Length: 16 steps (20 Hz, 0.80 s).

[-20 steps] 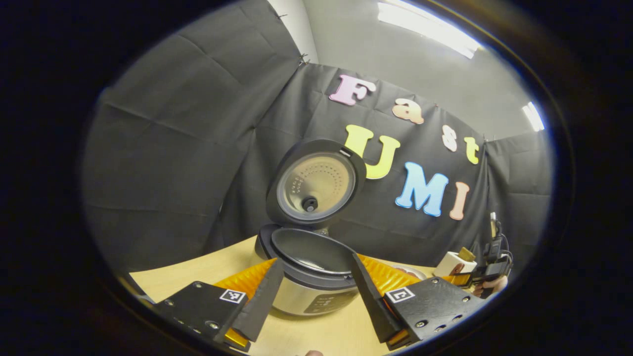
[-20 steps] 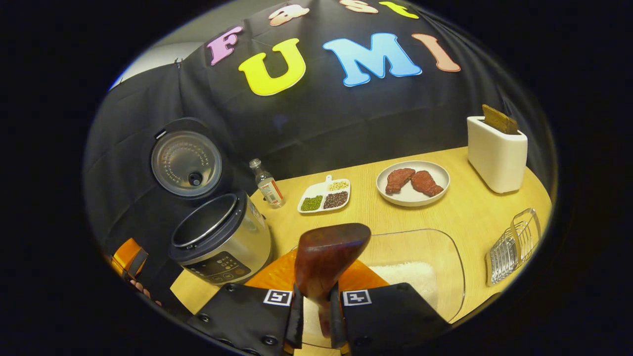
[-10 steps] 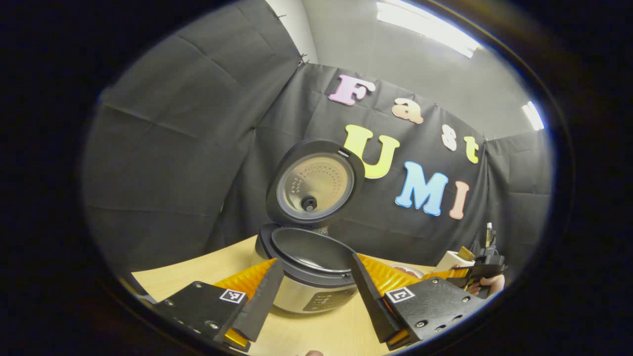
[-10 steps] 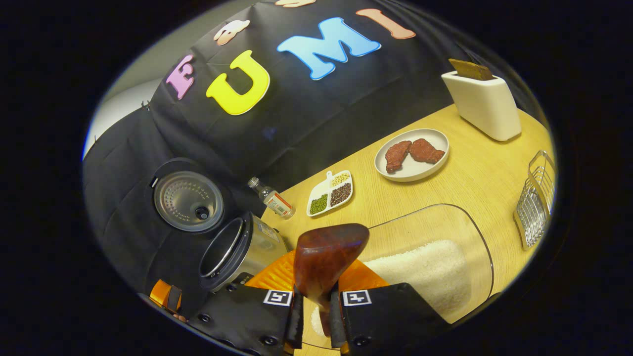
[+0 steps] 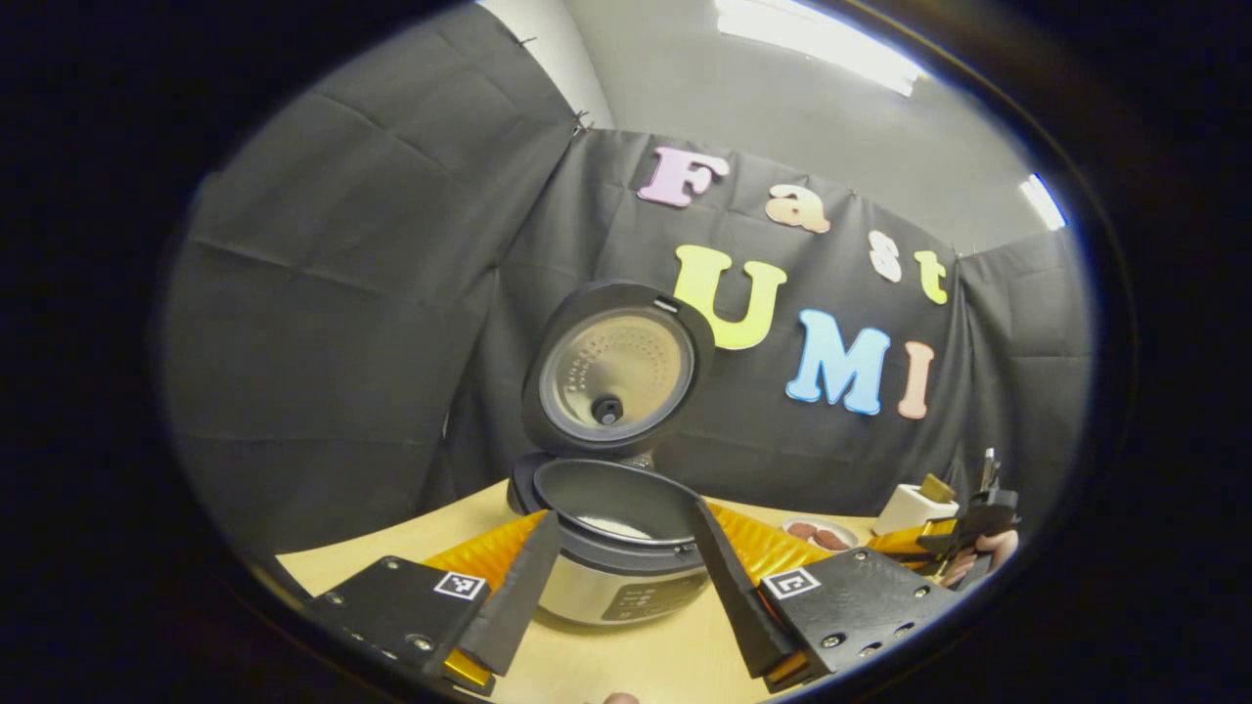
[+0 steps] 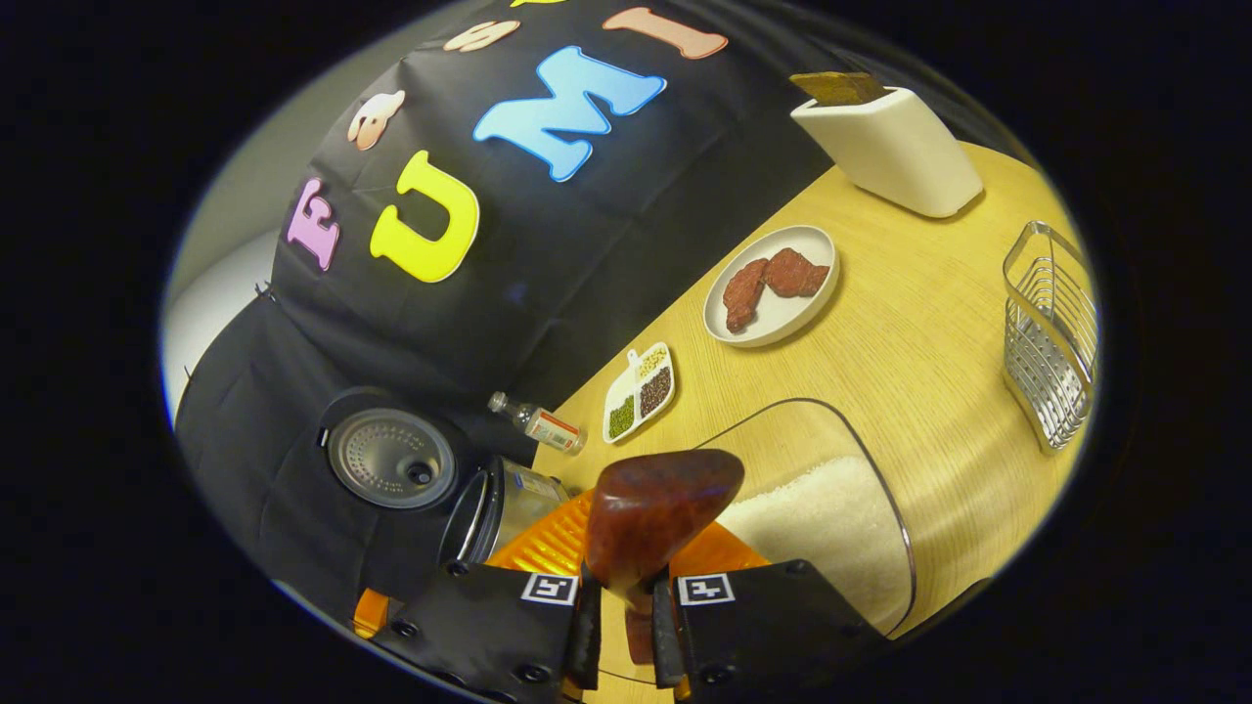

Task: Close the left gripper, press the button to open the rice cooker; take a wooden spoon from the chopstick holder with the right hand, scoop a spoonful of rice and pour it into the rice cooker, then put the wooden spoon back into the chopstick holder.

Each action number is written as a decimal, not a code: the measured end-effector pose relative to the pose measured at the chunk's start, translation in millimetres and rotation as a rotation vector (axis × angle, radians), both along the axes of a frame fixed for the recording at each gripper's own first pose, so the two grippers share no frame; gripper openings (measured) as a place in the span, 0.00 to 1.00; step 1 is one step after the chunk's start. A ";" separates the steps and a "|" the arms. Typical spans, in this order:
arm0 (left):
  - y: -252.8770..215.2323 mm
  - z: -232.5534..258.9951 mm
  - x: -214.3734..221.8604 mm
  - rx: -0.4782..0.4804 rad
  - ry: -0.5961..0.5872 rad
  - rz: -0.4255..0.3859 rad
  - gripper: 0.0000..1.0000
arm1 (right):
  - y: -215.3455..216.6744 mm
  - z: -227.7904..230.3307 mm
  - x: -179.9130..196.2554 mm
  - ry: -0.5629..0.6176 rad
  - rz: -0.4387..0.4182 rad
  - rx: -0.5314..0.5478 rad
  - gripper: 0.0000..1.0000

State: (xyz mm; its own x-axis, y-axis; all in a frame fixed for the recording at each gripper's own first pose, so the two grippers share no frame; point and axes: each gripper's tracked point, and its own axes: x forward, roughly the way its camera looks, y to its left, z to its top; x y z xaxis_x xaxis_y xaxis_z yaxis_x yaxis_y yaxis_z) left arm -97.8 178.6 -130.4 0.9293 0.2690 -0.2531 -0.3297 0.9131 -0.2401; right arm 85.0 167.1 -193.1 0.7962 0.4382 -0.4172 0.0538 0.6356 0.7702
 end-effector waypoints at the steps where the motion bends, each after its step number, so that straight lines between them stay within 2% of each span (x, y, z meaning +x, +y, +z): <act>1: -3.2 0.9 1.1 0.003 0.000 -0.004 0.86 | -4.3 2.2 0.0 0.001 -0.011 0.021 0.23; 4: -9.3 4.7 -0.2 0.022 0.002 -0.018 0.86 | -18.9 2.8 0.1 0.014 -0.036 0.073 0.23; 7: -9.5 6.1 -0.6 0.048 0.006 -0.015 0.87 | -41.4 1.6 -1.0 0.017 -0.069 0.077 0.23; 11: -17.2 1.3 1.2 0.009 0.008 -0.026 0.86 | -61.7 2.8 -4.6 0.037 -0.115 0.168 0.23; 16: -22.6 2.5 -0.6 0.025 0.009 -0.037 0.86 | -78.8 7.2 -4.9 0.043 -0.166 0.240 0.23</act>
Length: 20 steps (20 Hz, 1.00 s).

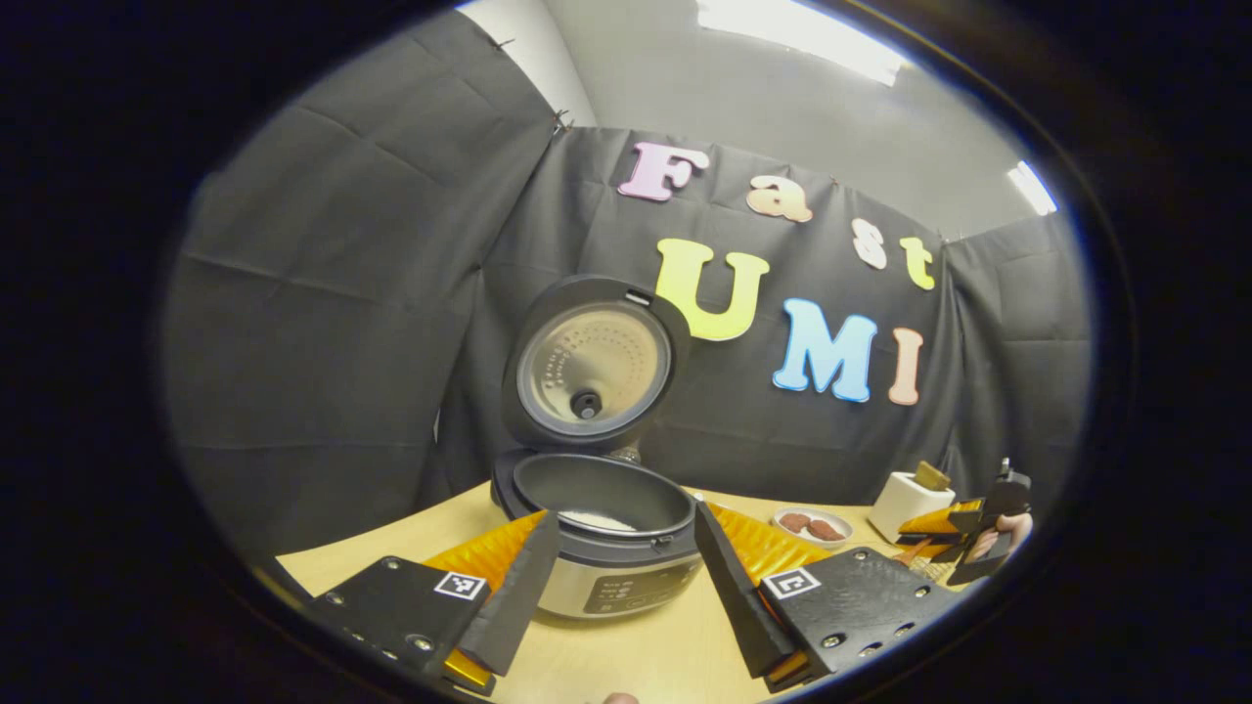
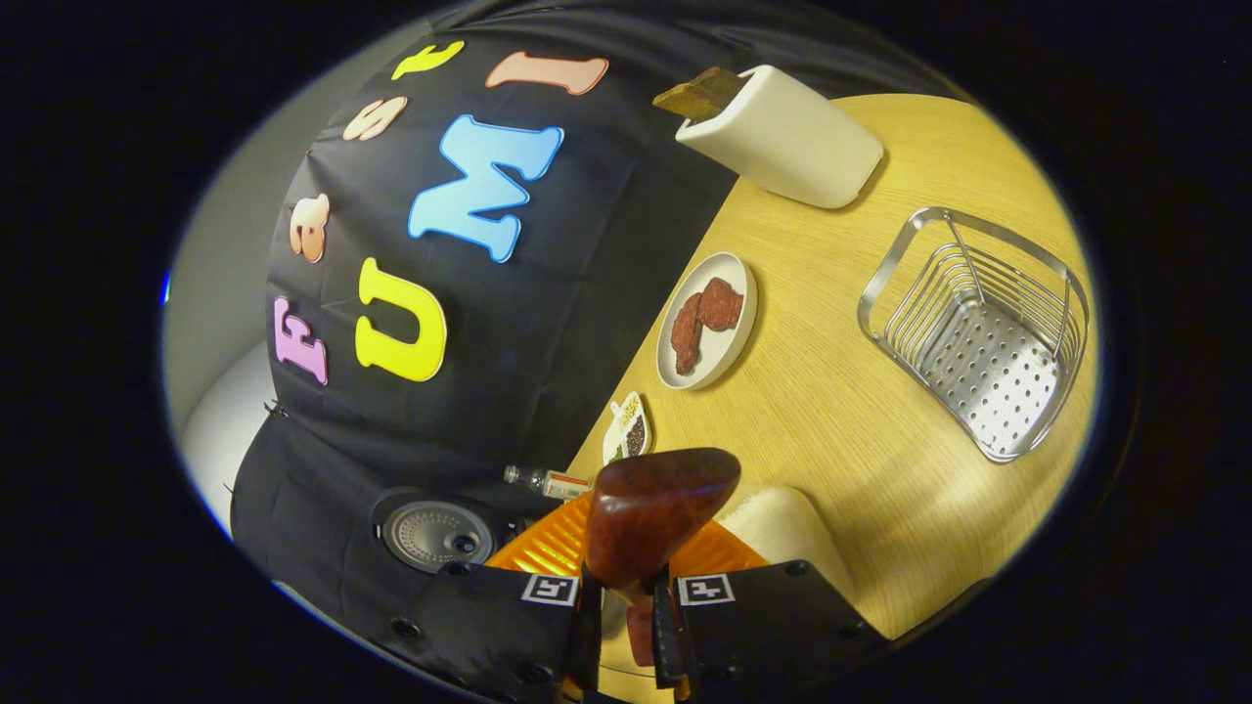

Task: Close the left gripper, press the button to open the rice cooker; take a wooden spoon from the chopstick holder with the right hand, scoop a spoonful of rice and pour it into the rice cooker, then put the wooden spoon back into the chopstick holder.

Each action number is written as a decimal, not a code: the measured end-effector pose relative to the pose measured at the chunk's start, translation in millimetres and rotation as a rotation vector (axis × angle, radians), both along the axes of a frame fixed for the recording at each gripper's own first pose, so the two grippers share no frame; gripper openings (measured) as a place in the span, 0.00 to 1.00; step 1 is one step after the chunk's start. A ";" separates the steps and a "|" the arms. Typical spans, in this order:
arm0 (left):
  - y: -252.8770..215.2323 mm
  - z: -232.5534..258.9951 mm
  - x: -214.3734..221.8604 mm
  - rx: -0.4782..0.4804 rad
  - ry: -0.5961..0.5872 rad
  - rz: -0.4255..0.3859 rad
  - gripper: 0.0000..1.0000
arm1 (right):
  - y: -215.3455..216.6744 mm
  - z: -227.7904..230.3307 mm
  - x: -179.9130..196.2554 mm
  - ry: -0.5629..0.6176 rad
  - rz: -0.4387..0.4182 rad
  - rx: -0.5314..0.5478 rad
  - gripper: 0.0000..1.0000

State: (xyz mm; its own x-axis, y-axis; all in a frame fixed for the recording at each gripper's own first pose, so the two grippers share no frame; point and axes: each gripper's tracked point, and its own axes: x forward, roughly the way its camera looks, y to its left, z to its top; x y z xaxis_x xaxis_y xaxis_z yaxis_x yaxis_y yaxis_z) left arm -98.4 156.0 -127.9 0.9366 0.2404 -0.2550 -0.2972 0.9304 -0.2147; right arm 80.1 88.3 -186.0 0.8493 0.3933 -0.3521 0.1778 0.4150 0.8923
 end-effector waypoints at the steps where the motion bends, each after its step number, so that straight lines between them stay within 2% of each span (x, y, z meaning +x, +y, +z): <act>1: 1.0 1.6 -0.5 0.004 -0.003 0.001 0.86 | 0.4 5.2 0.7 -0.008 -0.007 0.025 0.23; 8: 18.1 -1.6 -13.9 -0.011 0.000 0.037 0.87 | 17.1 32.8 19.0 -0.040 -0.043 0.133 0.21; 10: 25.4 -0.6 -17.4 -0.017 -0.004 0.053 0.87 | 28.7 42.2 25.8 -0.046 -0.042 0.168 0.23; 14: 42.2 2.4 -21.9 -0.019 -0.013 0.077 0.87 | 53.6 60.2 39.8 -0.062 -0.033 0.227 0.21; 20: 62.1 -1.4 -30.3 -0.016 -0.009 0.108 0.87 | 84.2 83.9 68.0 -0.080 -0.055 0.277 0.23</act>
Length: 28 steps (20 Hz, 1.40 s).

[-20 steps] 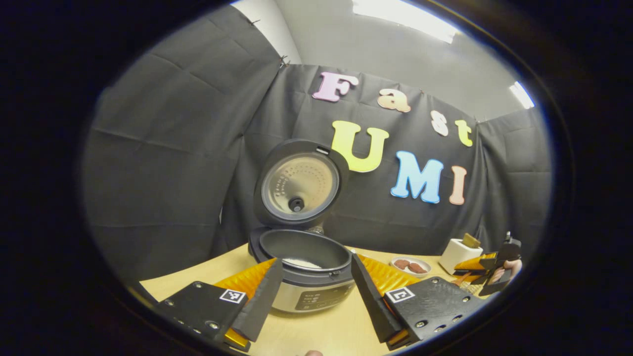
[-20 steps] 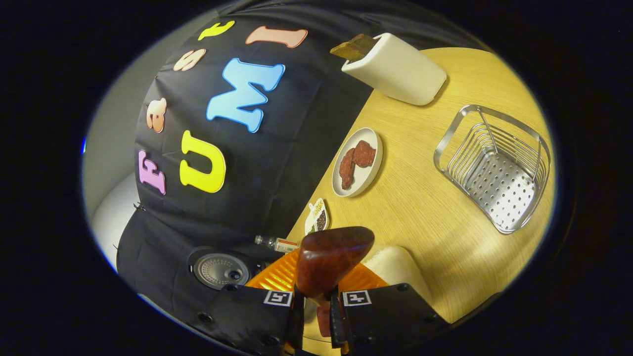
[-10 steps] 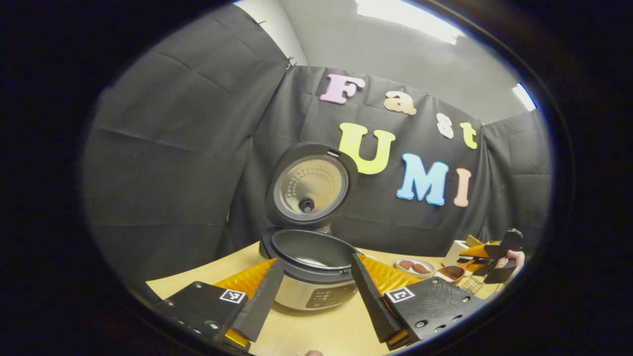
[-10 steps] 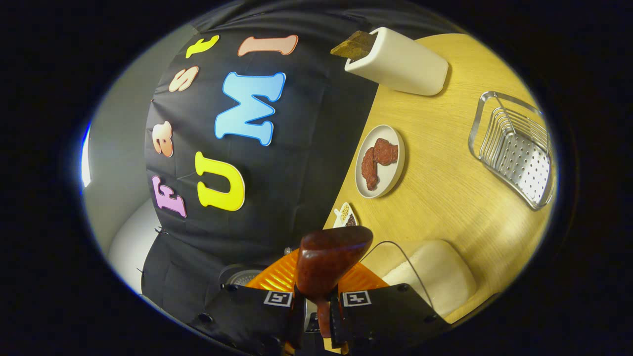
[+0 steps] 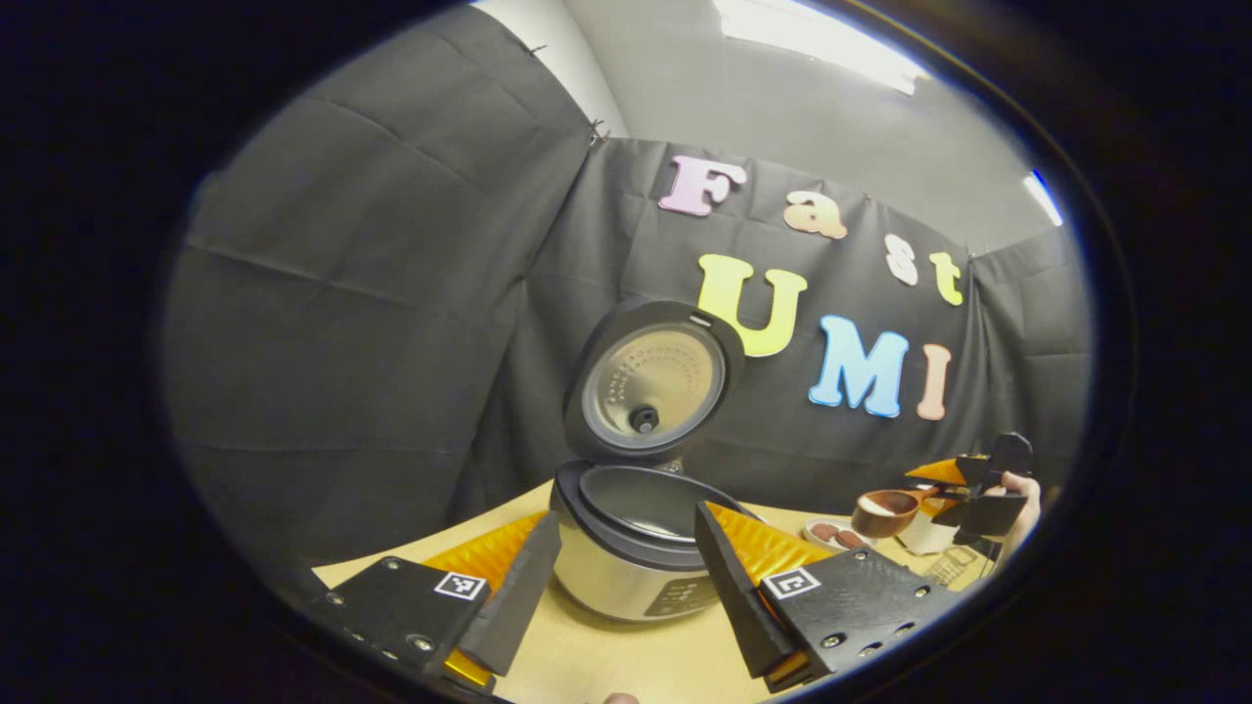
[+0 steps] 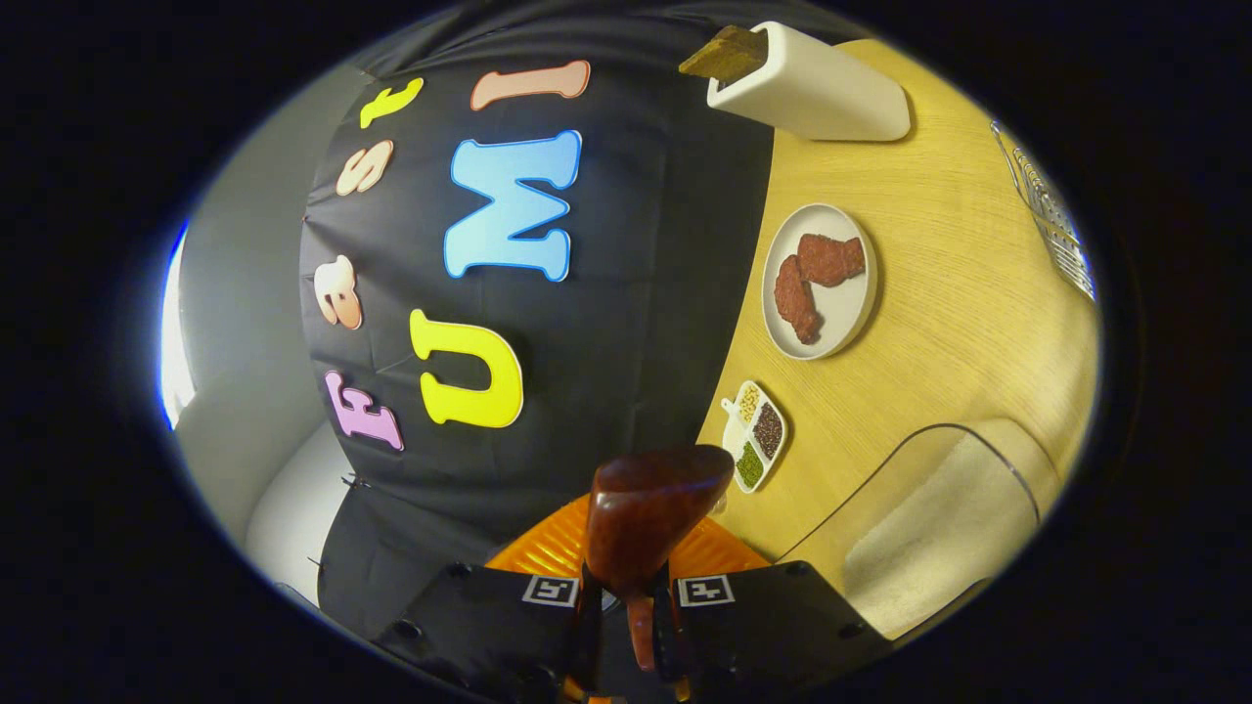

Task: Close the left gripper, press the button to open the rice cooker; take a wooden spoon from the chopstick holder with the right hand, scoop a spoonful of rice and pour it into the rice cooker, then put the wooden spoon back into the chopstick holder.

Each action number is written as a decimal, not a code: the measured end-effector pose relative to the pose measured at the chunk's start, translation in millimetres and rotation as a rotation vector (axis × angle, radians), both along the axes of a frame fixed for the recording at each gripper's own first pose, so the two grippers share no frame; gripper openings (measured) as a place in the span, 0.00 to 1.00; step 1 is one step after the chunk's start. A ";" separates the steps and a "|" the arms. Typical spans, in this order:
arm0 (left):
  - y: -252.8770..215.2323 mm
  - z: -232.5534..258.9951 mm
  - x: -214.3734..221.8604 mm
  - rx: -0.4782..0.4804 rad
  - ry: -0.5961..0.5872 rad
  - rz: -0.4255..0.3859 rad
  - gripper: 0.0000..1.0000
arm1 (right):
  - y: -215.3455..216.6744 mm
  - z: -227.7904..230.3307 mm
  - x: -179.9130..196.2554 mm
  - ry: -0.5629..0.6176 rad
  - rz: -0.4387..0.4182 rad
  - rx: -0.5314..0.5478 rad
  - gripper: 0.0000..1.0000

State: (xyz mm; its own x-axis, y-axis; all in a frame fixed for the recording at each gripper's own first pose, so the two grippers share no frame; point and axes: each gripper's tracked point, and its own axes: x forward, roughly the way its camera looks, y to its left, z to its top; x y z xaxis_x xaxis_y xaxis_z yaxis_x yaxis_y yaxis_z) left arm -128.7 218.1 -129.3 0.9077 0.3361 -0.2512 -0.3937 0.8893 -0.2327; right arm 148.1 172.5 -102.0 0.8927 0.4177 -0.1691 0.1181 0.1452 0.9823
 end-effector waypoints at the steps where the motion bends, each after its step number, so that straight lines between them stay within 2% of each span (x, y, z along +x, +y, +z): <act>1: 2.8 -2.7 -1.0 -0.004 0.003 0.003 0.87 | 8.6 5.3 2.0 -0.003 0.007 0.006 0.23; 5: 17.1 -13.7 -5.6 -0.028 0.015 0.027 0.87 | 52.6 27.8 13.6 -0.036 0.063 -0.005 0.20; 9: 29.1 -12.6 -15.3 -0.015 0.022 0.047 0.87 | 99.0 41.6 33.4 -0.044 0.100 -0.022 0.23; 15: 45.0 -0.5 -29.3 0.036 0.029 0.086 0.87 | 172.3 32.6 53.7 -0.042 0.183 -0.103 0.20; 20: 46.4 11.4 -33.6 0.066 0.016 0.095 0.86 | 218.3 20.8 59.7 -0.096 0.266 -0.297 0.23; 23: 43.7 10.7 -31.2 0.062 0.015 0.089 0.86 | 233.5 20.9 61.9 -0.184 0.310 -0.491 0.22; 25: 41.1 7.8 -30.7 0.047 0.018 0.078 0.87 | 238.5 25.2 64.4 -0.236 0.309 -0.602 0.23; 28: 42.6 6.6 -31.6 0.045 0.018 0.080 0.87 | 245.2 34.2 62.3 -0.285 0.320 -0.678 0.22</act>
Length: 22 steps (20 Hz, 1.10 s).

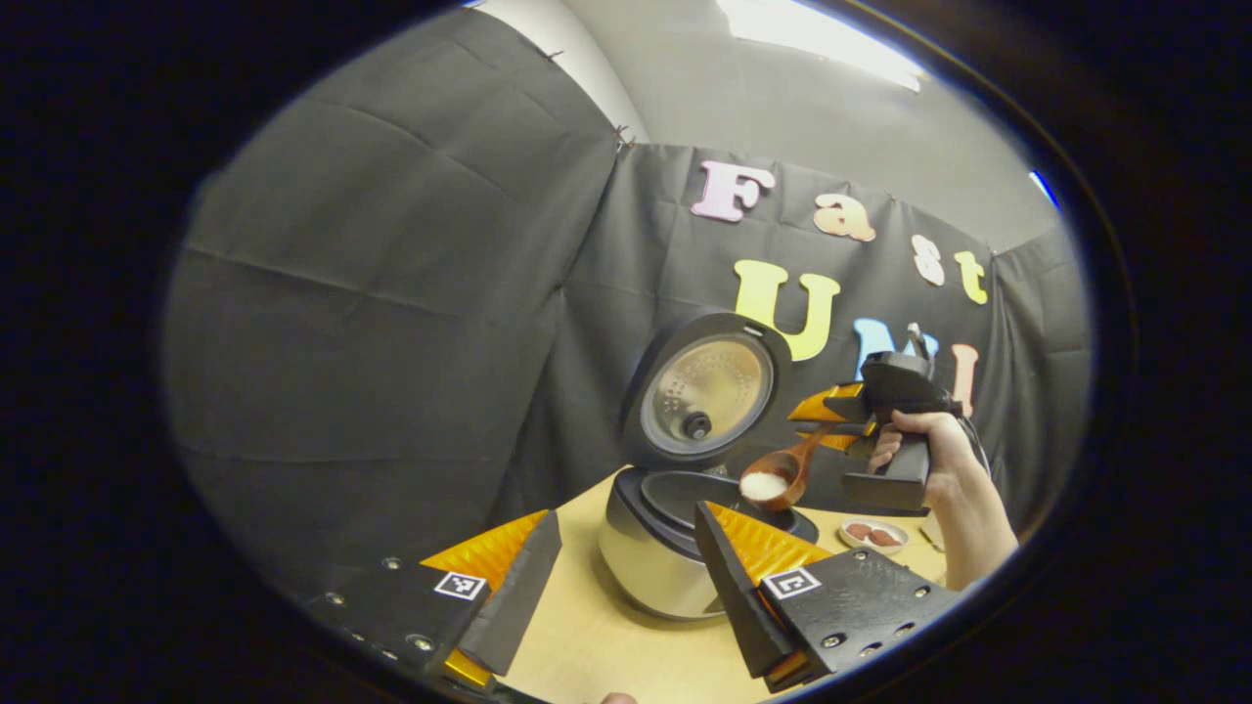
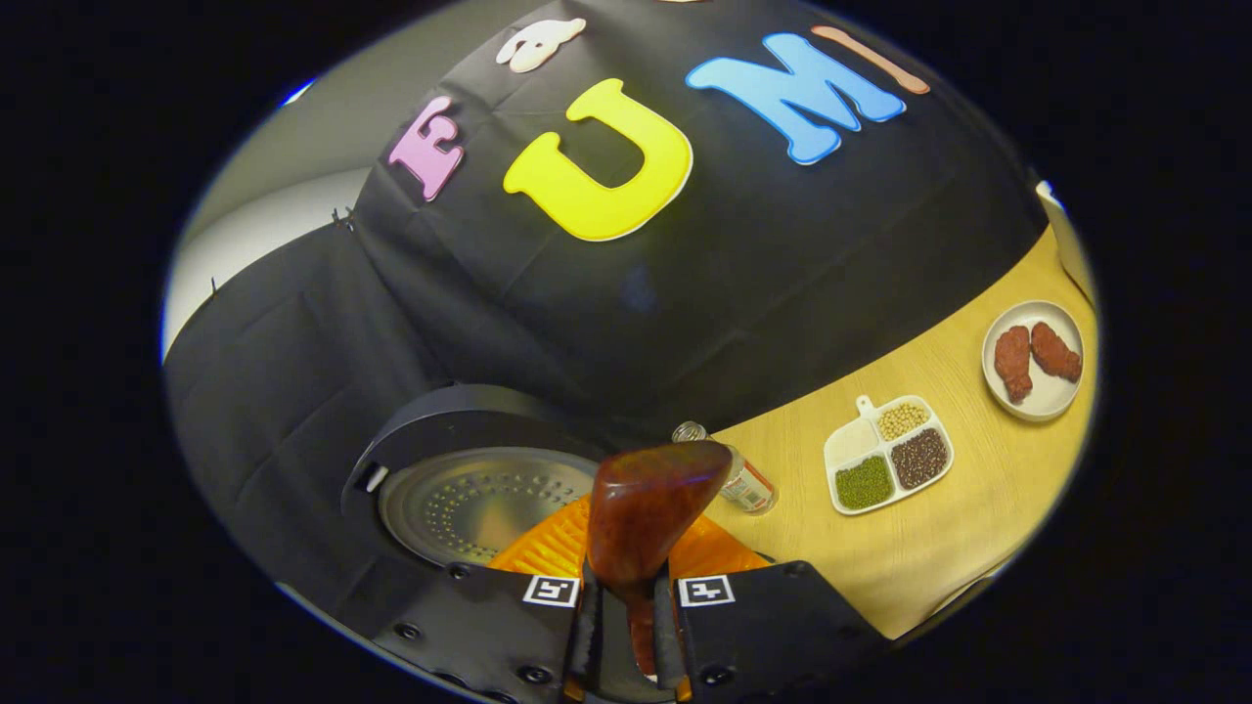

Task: Close the left gripper, press the button to open the rice cooker; take a wooden spoon from the chopstick holder with the right hand, scoop a spoonful of rice and pour it into the rice cooker, then put the wooden spoon back into the chopstick holder.

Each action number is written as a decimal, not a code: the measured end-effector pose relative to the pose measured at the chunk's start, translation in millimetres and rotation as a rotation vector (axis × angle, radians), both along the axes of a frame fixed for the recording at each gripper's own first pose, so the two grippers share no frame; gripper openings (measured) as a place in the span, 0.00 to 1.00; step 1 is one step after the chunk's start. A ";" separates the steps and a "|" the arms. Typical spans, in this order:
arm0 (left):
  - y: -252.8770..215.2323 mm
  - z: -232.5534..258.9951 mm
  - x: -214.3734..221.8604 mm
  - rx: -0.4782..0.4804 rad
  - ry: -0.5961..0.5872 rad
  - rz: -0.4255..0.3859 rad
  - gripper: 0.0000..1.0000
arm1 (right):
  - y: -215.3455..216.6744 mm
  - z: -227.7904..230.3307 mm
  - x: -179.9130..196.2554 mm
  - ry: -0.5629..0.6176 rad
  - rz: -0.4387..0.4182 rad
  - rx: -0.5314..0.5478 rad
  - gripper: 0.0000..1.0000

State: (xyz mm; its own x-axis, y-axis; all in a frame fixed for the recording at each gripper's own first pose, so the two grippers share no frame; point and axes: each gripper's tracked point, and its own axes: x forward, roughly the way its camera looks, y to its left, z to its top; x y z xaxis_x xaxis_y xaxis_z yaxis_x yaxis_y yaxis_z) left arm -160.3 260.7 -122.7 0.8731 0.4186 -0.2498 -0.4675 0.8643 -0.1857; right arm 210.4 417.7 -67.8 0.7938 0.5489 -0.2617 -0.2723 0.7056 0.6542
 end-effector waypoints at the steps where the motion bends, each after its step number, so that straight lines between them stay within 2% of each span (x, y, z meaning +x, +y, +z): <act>1: 2.1 1.2 -1.0 0.006 0.000 0.004 0.87 | 2.5 2.3 0.9 -0.017 0.005 -0.019 0.22; 6: 0.2 7.5 -2.7 0.013 -0.008 -0.004 0.87 | 29.5 0.6 0.0 -0.079 0.063 -0.153 0.23; 12: 0.4 8.2 0.2 0.024 -0.013 -0.002 0.87 | 51.6 12.3 -4.1 -0.200 0.088 -0.304 0.23; 15: 3.9 12.0 -4.4 0.021 -0.027 0.002 0.87 | 65.3 17.1 -9.3 -0.243 0.113 -0.348 0.23; 22: 3.9 12.4 -6.9 0.032 -0.033 0.011 0.86 | 70.6 19.6 -6.8 -0.307 0.120 -0.501 0.23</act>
State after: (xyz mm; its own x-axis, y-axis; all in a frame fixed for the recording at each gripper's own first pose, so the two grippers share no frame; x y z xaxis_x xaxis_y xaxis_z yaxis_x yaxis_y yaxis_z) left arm -167.1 264.6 -110.3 0.8759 0.4359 -0.2070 -0.4713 0.8648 -0.1734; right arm 203.6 488.3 -48.2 0.8143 0.5083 -0.2802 -0.4927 0.8605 0.1291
